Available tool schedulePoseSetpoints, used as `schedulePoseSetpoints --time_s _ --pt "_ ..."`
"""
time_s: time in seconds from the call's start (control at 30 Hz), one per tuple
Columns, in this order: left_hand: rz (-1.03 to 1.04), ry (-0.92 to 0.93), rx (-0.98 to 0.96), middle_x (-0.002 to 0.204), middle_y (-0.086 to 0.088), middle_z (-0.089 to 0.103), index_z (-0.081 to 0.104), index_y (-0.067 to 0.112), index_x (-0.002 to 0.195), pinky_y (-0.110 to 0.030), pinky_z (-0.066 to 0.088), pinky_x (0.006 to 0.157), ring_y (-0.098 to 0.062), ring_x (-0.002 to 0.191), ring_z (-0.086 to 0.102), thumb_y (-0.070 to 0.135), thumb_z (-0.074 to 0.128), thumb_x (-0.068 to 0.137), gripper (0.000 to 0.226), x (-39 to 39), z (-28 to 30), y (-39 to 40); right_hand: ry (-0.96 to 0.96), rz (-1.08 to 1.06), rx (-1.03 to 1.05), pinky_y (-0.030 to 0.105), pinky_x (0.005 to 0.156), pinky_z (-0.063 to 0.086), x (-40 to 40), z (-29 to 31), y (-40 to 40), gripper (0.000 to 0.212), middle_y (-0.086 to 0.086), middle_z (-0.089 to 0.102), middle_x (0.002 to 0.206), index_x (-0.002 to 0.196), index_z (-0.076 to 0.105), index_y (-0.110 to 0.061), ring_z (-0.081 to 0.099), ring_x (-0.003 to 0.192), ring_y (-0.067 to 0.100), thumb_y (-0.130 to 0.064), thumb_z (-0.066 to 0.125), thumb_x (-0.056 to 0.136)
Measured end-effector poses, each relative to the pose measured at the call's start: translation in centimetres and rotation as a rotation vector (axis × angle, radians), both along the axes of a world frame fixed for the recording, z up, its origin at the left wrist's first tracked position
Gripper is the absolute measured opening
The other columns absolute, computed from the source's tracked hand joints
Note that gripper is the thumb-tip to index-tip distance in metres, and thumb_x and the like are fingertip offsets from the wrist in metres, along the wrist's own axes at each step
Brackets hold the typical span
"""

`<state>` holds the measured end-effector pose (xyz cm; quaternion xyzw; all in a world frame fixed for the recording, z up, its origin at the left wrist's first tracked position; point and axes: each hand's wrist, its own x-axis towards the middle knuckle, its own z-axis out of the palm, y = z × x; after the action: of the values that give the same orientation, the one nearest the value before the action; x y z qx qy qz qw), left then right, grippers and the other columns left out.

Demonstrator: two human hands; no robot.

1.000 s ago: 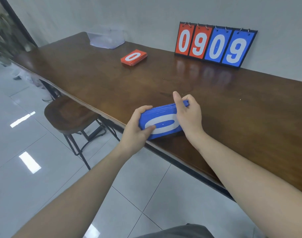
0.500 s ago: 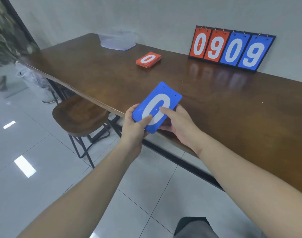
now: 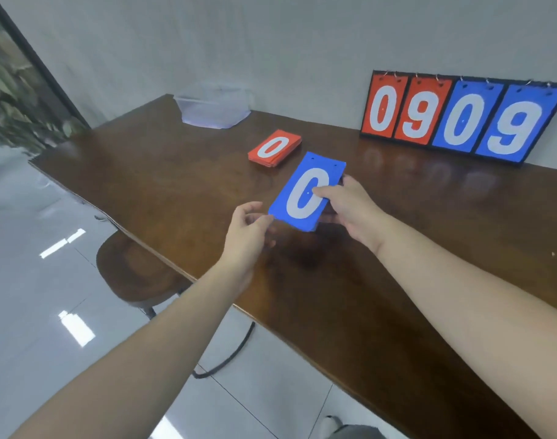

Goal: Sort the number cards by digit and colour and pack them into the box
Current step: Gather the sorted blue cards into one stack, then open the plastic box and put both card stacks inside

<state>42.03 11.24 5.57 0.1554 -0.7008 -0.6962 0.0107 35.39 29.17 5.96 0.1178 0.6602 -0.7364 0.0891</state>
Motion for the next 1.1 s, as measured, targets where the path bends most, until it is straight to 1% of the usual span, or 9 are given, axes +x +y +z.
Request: schedulePoseSetpoints --time_s 0.23,0.33,0.4,0.53,0.7,0.8,0.97,1.03,1.1 --pt "0.021 -0.008 -0.076 0.106 -0.003 0.064 0.059 0.026 0.116 -0.033 0.057 0.078 -0.016 0.089 0.063 0.018 0.059 0.098 0.019 -6.9 0.7 -0.5 -0.013 -0.010 0.112 0.034 0.062 0.062 -9.3 0.5 1.6 0.043 0.004 0.070 0.118 0.134 0.048 -0.015 0.074 0.092 0.020 -0.010 0.066 0.095" --pt "0.018 -0.014 -0.087 0.105 -0.001 0.063 0.058 0.025 0.116 -0.033 0.057 0.077 -0.017 0.091 0.064 0.019 0.060 0.098 0.019 -9.8 0.6 -0.9 0.038 -0.015 0.272 0.026 0.061 0.054 -11.8 -0.1 1.5 0.050 0.000 0.067 0.121 0.136 0.047 -0.016 0.069 0.098 0.017 -0.010 0.068 0.091" --pt "0.010 -0.022 -0.091 0.106 -0.002 0.063 0.058 0.025 0.116 -0.034 0.058 0.079 -0.017 0.091 0.065 0.018 0.059 0.098 0.020 -11.9 0.3 -1.4 0.056 0.002 0.394 0.025 0.067 0.052 -12.9 -0.7 1.4 0.053 -0.003 0.066 0.119 0.137 0.047 -0.018 0.067 0.102 0.017 -0.016 0.068 0.088" --pt "-0.029 -0.065 -0.106 0.110 -0.003 0.065 0.058 0.026 0.118 -0.034 0.060 0.083 -0.017 0.095 0.068 0.019 0.060 0.099 0.021 -16.4 -0.2 -3.1 -0.016 0.036 0.713 0.044 0.098 0.051 -14.2 -1.9 1.7 0.064 0.000 0.063 0.127 0.142 0.043 -0.025 0.055 0.123 0.026 -0.035 0.063 0.082" --pt "-0.112 -0.048 -0.082 0.111 -0.001 0.066 0.057 0.026 0.120 -0.036 0.059 0.086 -0.016 0.096 0.067 0.020 0.060 0.100 0.021 -23.3 -0.8 -6.5 -0.042 0.014 1.132 0.046 0.115 0.025 -14.8 -1.3 0.7 0.085 -0.001 0.022 0.163 0.158 0.022 -0.032 0.021 0.147 0.030 -0.033 0.068 0.087" --pt "-0.170 0.002 -0.096 0.108 -0.002 0.064 0.058 0.028 0.113 -0.034 0.058 0.077 -0.016 0.090 0.066 0.015 0.057 0.097 0.020 -27.8 -1.2 -10.1 0.005 -0.034 1.156 0.043 0.114 0.022 -16.3 -0.3 -1.8 0.082 -0.005 0.022 0.162 0.156 0.025 -0.036 0.019 0.147 0.026 -0.025 0.066 0.086" --pt "-0.189 0.025 -0.066 0.104 0.001 0.061 0.060 0.029 0.103 -0.029 0.051 0.070 -0.013 0.080 0.061 0.014 0.055 0.096 0.017 -35.0 -1.4 -17.3 0.154 -0.198 0.983 0.043 0.115 0.034 -21.6 0.7 -9.1 0.054 -0.003 0.050 0.147 0.143 0.048 -0.030 0.038 0.138 0.024 -0.029 0.060 0.090" --pt "-0.183 0.032 -0.065 0.103 0.002 0.061 0.059 0.029 0.101 -0.028 0.049 0.069 -0.013 0.079 0.059 0.014 0.054 0.095 0.017 -37.7 -1.6 -20.4 0.225 -0.232 0.929 0.043 0.107 0.044 -24.0 0.7 -12.4 0.047 -0.005 0.056 0.139 0.136 0.054 -0.029 0.047 0.130 0.020 -0.025 0.059 0.089" --pt "-0.148 0.044 -0.073 0.099 0.004 0.060 0.059 0.029 0.102 -0.029 0.047 0.069 -0.013 0.078 0.057 0.014 0.053 0.092 0.019 -40.4 -2.0 -23.3 0.246 -0.212 0.846 0.035 0.085 0.055 -26.6 0.6 -15.6 0.043 -0.008 0.057 0.134 0.134 0.055 -0.029 0.053 0.121 0.014 -0.025 0.058 0.091"
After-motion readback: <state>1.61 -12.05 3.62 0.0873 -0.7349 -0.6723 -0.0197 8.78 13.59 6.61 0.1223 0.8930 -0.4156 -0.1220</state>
